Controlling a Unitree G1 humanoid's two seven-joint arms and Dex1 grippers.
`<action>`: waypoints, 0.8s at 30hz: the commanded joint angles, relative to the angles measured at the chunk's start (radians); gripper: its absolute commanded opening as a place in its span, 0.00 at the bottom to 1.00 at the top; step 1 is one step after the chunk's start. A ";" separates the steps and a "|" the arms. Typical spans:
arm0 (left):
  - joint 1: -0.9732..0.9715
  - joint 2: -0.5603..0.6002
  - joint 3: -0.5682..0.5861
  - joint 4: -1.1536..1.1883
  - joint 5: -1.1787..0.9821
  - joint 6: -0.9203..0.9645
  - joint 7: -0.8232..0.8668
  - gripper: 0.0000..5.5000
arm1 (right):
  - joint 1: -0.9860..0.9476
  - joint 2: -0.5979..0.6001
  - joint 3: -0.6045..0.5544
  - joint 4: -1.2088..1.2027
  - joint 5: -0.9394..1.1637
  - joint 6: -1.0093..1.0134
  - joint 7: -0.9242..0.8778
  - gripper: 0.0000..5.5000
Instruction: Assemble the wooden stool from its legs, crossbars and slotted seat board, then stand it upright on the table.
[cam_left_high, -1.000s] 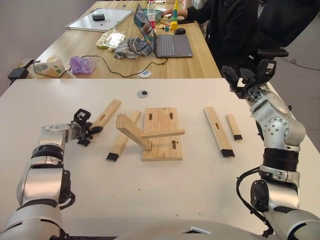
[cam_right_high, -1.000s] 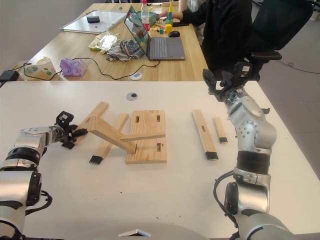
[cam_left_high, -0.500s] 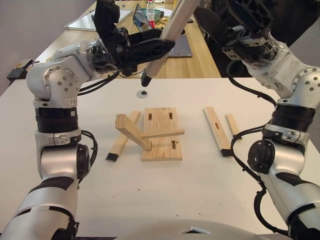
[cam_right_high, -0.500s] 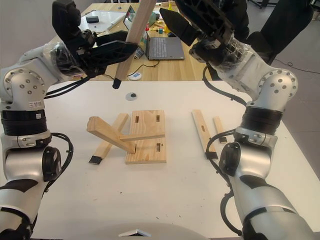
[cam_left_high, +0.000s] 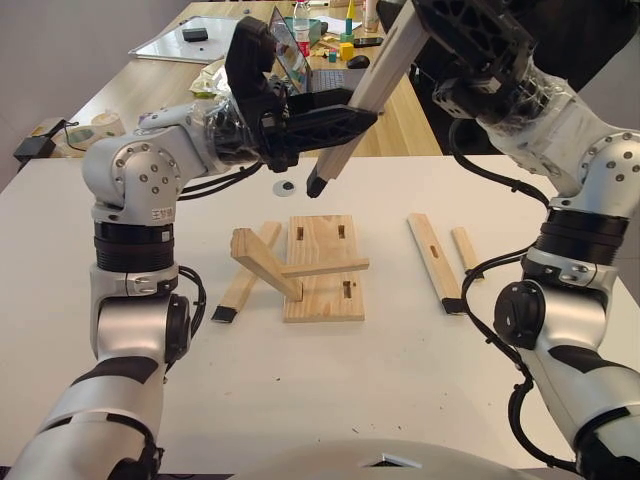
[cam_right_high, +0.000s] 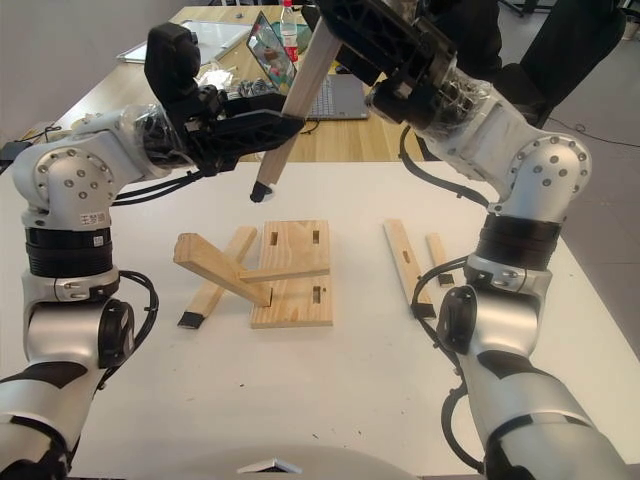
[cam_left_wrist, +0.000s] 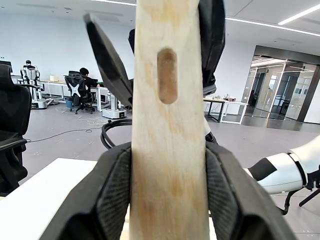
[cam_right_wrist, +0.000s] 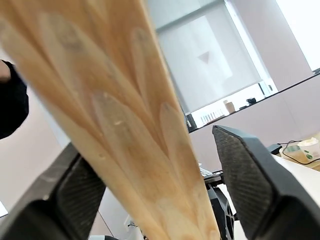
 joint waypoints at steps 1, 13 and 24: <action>-0.007 -0.006 -0.014 -0.011 0.015 -0.015 0.004 0.37 | 0.046 -0.026 0.073 -0.089 -0.075 -0.021 0.049 0.50; -0.021 -0.009 -0.007 0.042 0.081 -0.091 0.043 0.37 | 0.062 -0.099 0.075 -0.101 -0.199 -0.135 0.185 0.39; -0.089 0.001 0.217 0.175 0.041 -0.130 0.273 0.70 | 0.272 -0.215 0.233 -0.187 -0.533 -0.386 0.353 0.37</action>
